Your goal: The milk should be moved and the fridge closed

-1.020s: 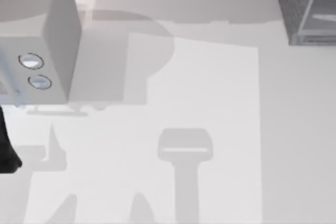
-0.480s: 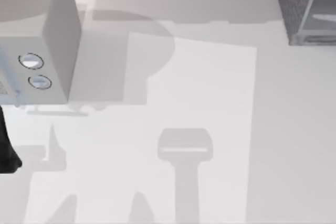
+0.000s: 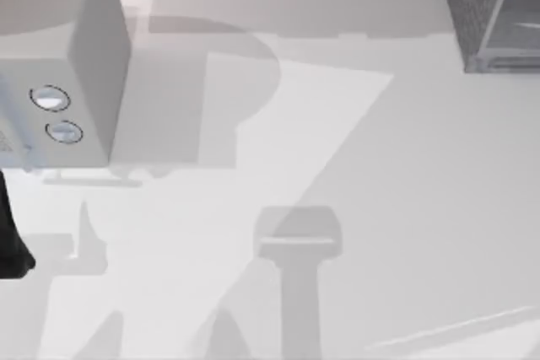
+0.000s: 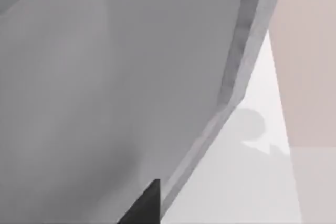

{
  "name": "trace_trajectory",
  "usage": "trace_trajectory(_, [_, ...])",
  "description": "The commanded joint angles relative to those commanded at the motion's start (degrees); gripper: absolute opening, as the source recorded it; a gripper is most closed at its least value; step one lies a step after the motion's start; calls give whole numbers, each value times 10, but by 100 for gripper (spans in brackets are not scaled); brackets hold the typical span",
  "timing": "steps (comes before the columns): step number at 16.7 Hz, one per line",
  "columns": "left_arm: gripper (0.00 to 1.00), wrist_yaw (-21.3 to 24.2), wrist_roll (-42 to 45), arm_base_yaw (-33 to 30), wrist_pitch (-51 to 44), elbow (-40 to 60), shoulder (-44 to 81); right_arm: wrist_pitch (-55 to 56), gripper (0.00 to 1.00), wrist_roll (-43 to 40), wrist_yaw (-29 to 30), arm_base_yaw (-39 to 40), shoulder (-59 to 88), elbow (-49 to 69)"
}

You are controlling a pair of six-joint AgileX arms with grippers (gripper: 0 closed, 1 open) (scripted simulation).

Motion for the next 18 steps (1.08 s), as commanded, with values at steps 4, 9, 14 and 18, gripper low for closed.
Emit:
trace_trajectory(4, [100, 0, 0, 0, 0, 0, 0, 38, 100, 65, 72, 93, -25, -24])
trace_trajectory(9, [100, 0, 0, 0, 0, 0, 0, 84, 100, 140, 159, 214, -56, -55])
trace_trajectory(14, [100, 0, 0, 0, 0, 0, 0, 126, 100, 239, 280, 357, -80, -101])
trace_trajectory(18, [100, 0, 0, 0, 0, 0, 0, 141, 100, 261, 302, 378, -90, -115])
